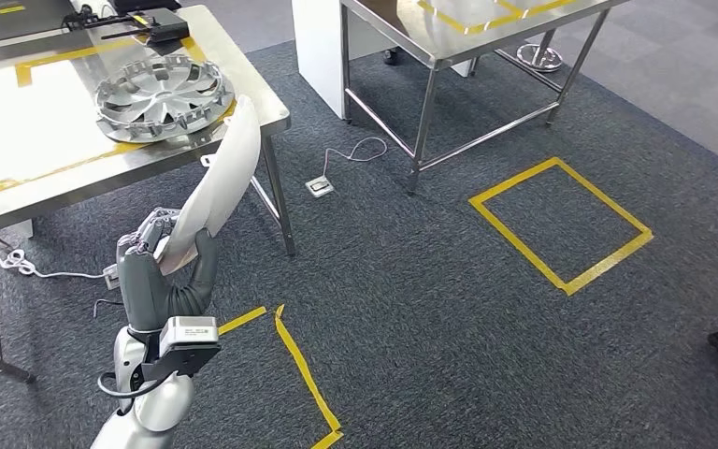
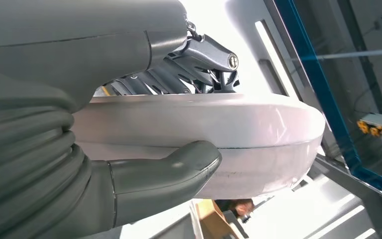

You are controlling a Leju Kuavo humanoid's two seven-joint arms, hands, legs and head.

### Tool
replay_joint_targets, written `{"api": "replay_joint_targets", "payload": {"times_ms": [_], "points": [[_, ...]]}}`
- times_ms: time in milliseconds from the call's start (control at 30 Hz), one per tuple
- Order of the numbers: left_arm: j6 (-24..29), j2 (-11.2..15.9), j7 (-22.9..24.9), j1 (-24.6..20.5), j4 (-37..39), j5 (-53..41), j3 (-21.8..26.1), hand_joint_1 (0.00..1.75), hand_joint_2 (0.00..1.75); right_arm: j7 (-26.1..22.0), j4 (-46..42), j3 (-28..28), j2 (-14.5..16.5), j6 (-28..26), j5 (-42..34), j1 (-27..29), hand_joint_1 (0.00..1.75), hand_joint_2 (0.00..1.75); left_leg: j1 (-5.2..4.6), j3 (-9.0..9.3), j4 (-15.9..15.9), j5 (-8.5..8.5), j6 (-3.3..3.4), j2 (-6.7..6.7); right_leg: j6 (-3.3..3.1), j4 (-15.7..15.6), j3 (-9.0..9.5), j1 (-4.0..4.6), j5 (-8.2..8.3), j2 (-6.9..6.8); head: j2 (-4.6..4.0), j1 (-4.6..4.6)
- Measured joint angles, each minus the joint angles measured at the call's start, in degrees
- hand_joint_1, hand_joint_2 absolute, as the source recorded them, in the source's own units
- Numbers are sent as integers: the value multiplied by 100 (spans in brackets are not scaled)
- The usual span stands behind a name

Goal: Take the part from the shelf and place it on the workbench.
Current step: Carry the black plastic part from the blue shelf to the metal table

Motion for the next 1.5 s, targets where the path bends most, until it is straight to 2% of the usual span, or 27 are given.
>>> {"api": "replay_joint_targets", "payload": {"times_ms": [33,67,100,167,233,300,367,433,500,533,600,667,733,800,833,867,933,1000,1033,1100,1167,1233,1300,1333,1400,1433,1500], "points": [[-10,0,9,6,0,-11,0,175,175,0,0,0,0,-5,-5,5,0,0,0,-9,11,5,-4,-84,-7,4,-13,-2,80,13,0,2],[-21,-1,18,10,0,-22,0,175,175,0,0,0,0,-11,-9,9,0,0,1,-14,22,9,-12,-171,-23,-224,87,-5,260,40,0,3],[-32,-3,26,11,-1,-33,0,175,175,-1,0,0,0,-17,-13,11,0,0,2,-16,29,16,-24,-256,-48,-621,271,-9,486,119,0,6],[-44,-13,36,6,-1,-46,0,175,175,-1,1,0,0,-22,-16,14,0,0,-4,-36,36,36,-74,-400,-92,-1327,589,-14,757,372,0,7],[-55,-22,38,2,0,-51,0,175,175,-3,1,0,0,-25,-16,0,0,0,7,-75,25,70,-152,-513,-116,-1535,666,-1,784,467,0,12],[-67,-21,38,7,-2,-52,0,175,175,-3,0,0,4,-26,-18,-24,0,0,20,-110,6,99,-231,-567,-166,-1576,674,-1,827,326,0,18],[-77,-12,42,2,-5,-53,-1,175,175,-4,0,-1,11,-26,-19,-23,0,0,1,-218,203,-40,-279,-301,-245,-1630,689,-16,866,175,0,-1],[-100,-7,54,-5,2,-52,-3,175,175,-4,1,-2,16,-27,-22,-3,0,0,-8,-506,853,-414,-311,49,-292,-1645,685,-7,871,19,0,-25],[-137,-4,71,1,25,-49,-4,175,175,-2,2,-2,17,-27,-27,15,0,0,-1,-785,1517,-682,-344,143,-301,-1641,676,6,866,-155,0,-30],[-152,-3,82,4,38,-48,-4,175,175,-1,1,-2,19,-27,-31,19,0,0,-1,-795,1591,-667,-353,158,-300,-1638,674,7,864,-240,0,-30],[-170,-1,98,1,55,-44,-4,175,175,-1,0,-2,30,-27,-43,12,0,0,1,-472,1066,-369,-357,252,-283,-1620,680,6,852,-390,0,-31],[-183,-8,101,-13,56,-42,-4,175,175,-2,0,-2,42,-27,-51,1,0,0,-21,-66,331,-150,-298,523,-237,-1582,685,33,819,-506,0,-31],[-192,-17,103,-23,52,-39,-4,175,175,-4,0,-2,45,-27,-52,-9,0,0,-45,58,64,-124,-200,641,-181,-1556,690,72,799,-602,0,-27],[-195,-21,107,-24,44,-37,-4,175,175,-7,0,-2,46,-27,-53,-22,0,0,-39,34,58,-87,-119,496,-130,-1553,704,74,788,-699,0,-25],[-195,-21,108,-27,34,-37,-4,175,175,-8,0,-2,46,-27,-52,-27,0,0,-29,25,50,-69,-82,428,-97,-1509,698,59,740,-642,0,-23],[-194,-25,111,-33,25,-36,-4,175,175,-9,0,-2,46,-27,-52,-26,0,0,-13,14,41,-47,-45,358,-61,-1371,648,40,631,-507,0,-14],[-193,-37,115,-40,12,-34,-3,175,175,-10,0,-2,48,-26,-50,-16,0,0,10,-17,34,-13,4,222,0,-750,377,0,267,-136,0,13],[-193,-43,117,-34,14,-33,-3,175,175,-10,0,-2,48,-25,-48,-4,0,0,11,-53,42,8,16,67,21,-45,33,-12,-6,6,0,27],[-193,-43,119,-27,15,-33,-3,175,175,-9,0,-2,48,-25,-44,1,0,0,11,-62,47,16,11,-21,18,79,-37,-13,11,19,0,30],[-191,-44,121,-15,14,-34,-2,175,175,-10,0,-2,48,-25,-34,6,0,0,13,-64,56,30,-11,-200,-10,-351,150,-19,353,75,0,36],[-181,-48,126,-15,10,-37,-3,175,175,-11,1,-2,48,-25,-27,10,0,0,15,-75,61,49,-53,-352,-50,-1162,516,-32,702,346,0,45],[-172,-53,134,-15,7,-42,-4,175,175,-11,2,-2,48,-25,-23,-1,0,0,30,-113,50,85,-132,-477,-69,-1541,672,-26,793,534,0,59],[-169,-53,151,-10,3,-48,-4,175,175,-11,2,-2,51,-26,-24,-23,0,0,50,-154,10,132,-227,-597,-100,-1574,677,-15,813,438,0,69],[-169,-52,157,-7,-2,-52,-4,175,175,-11,2,-2,55,-26,-24,-27,0,0,48,-178,22,125,-259,-551,-133,-1599,686,-19,834,363,0,67],[-173,-51,169,-13,-11,-67,-4,175,175,-13,2,-2,63,-27,-26,-24,0,0,22,-334,320,-69,-300,-237,-208,-1652,699,-36,870,197,0,46],[-180,-53,177,-15,-13,-84,-5,175,175,-13,2,-2,67,-27,-26,-18,0,0,15,-480,662,-264,-312,-35,-230,-1659,698,-28,873,112,0,36],[-202,-54,203,-14,-4,-132,-7,175,175,-11,2,-2,72,-28,-28,-4,0,0,16,-813,1439,-619,-346,131,-250,-1657,689,-13,868,-61,0,26]]}}
